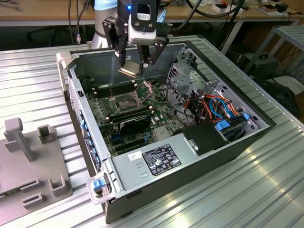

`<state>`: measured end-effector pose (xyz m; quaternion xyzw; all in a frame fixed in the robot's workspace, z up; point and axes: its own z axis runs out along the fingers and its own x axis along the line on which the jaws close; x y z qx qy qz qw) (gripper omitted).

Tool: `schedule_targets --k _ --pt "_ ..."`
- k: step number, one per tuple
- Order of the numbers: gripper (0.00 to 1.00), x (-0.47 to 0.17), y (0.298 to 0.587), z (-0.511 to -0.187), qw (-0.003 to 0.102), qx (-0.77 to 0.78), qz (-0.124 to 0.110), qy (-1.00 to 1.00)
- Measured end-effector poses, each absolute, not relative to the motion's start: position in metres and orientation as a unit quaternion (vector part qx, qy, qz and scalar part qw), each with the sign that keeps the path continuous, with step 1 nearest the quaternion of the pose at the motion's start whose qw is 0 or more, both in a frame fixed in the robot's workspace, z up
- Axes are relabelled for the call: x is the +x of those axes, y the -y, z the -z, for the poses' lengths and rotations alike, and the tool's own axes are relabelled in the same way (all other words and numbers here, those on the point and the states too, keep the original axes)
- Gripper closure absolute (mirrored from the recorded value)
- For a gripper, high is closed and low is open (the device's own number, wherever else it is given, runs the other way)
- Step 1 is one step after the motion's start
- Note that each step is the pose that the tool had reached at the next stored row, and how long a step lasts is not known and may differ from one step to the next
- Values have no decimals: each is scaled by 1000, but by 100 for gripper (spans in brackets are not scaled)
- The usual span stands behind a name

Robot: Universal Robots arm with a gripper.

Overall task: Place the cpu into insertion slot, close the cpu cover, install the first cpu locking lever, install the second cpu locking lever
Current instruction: 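Place the cpu into insertion slot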

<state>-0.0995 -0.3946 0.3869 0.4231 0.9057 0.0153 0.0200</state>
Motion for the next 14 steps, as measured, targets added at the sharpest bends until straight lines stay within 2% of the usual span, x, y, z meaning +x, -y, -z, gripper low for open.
schedule_targets --k 14 --pt "45 -99 394 -387 21 455 -15 -890"
